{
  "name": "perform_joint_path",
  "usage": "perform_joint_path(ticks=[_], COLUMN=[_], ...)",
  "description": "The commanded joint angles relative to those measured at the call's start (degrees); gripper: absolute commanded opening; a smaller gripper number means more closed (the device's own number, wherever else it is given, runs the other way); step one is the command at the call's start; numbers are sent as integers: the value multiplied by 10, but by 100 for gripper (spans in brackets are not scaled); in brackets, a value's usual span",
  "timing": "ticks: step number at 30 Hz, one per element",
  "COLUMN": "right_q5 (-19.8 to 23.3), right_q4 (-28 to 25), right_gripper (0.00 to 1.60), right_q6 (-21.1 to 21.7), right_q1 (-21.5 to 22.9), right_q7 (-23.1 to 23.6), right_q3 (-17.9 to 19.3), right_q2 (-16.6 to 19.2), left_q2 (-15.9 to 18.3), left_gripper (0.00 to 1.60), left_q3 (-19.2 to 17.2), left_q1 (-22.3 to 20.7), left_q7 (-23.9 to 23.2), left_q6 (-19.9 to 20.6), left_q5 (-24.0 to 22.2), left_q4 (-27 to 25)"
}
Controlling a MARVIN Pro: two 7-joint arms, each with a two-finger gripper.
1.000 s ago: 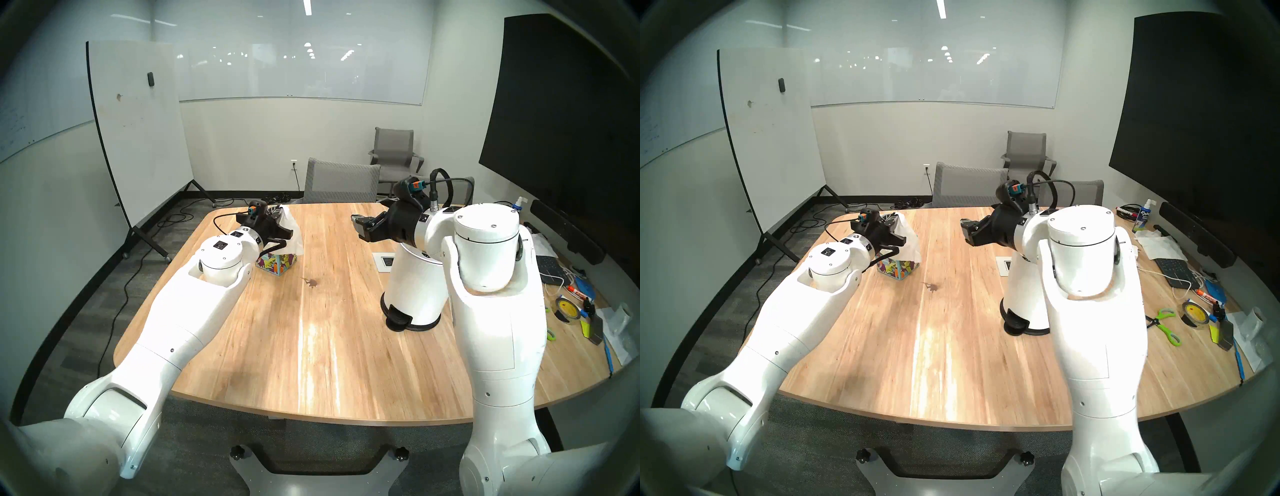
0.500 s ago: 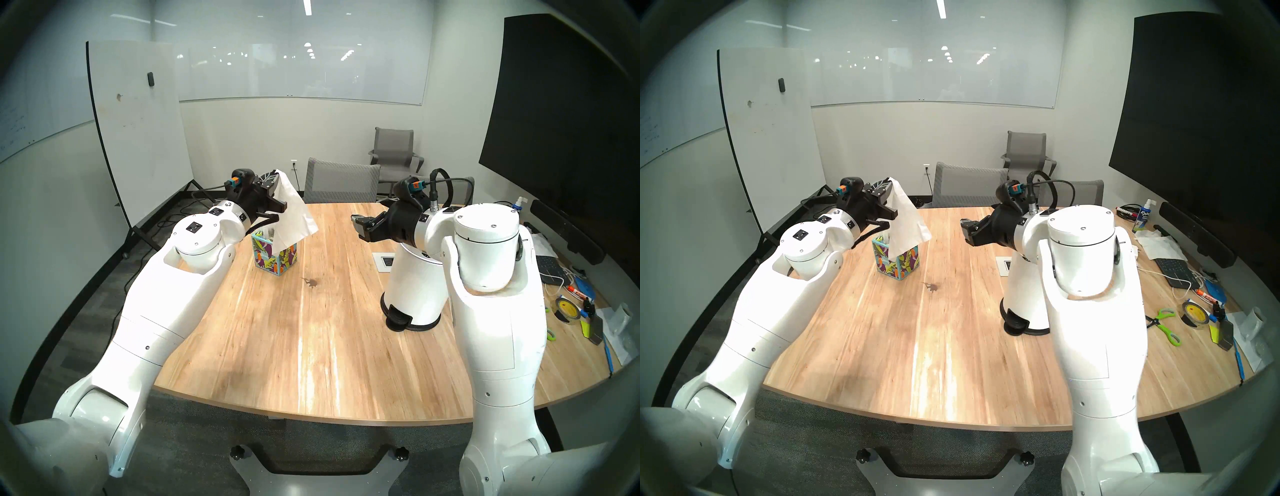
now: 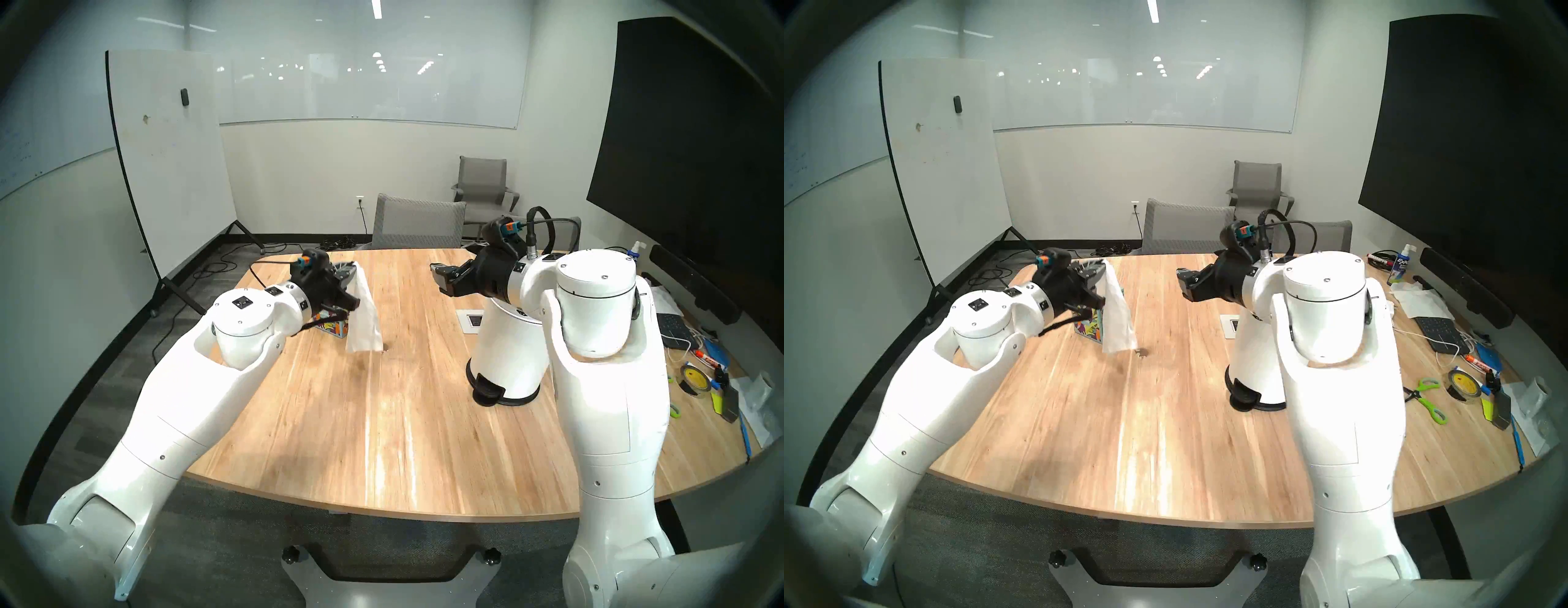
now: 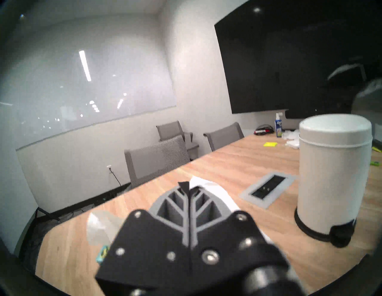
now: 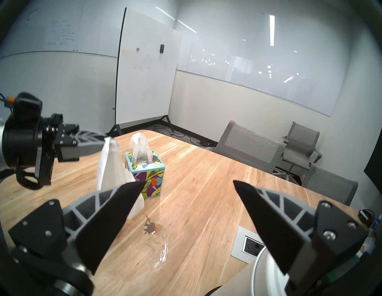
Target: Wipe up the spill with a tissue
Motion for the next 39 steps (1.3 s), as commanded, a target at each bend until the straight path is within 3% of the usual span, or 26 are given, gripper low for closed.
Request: perform_joint_path(ticks=[1, 9, 19, 30, 39], right_q5=[0, 0, 0, 0, 0], right_q4=[-10, -10, -10, -9, -10], right_gripper=[160, 160, 160, 160, 160], right_q6=[-1, -1, -1, -1, -1], right_q1=[6, 6, 6, 6, 6], right_q7=[0, 0, 0, 0, 0], right_q3=[0, 0, 0, 0, 0], right_q2=[0, 0, 0, 0, 0], left_q2=[-18, -58, -73, -109, -124], left_gripper=[0, 0, 0, 0, 0], left_q3=[3, 29, 83, 87, 99], left_q1=[14, -28, -35, -84, -99], left_q7=[48, 68, 71, 73, 70], left_q6=[68, 114, 93, 104, 101], left_q5=[-3, 3, 34, 29, 31], left_q4=[-11, 43, 95, 174, 212])
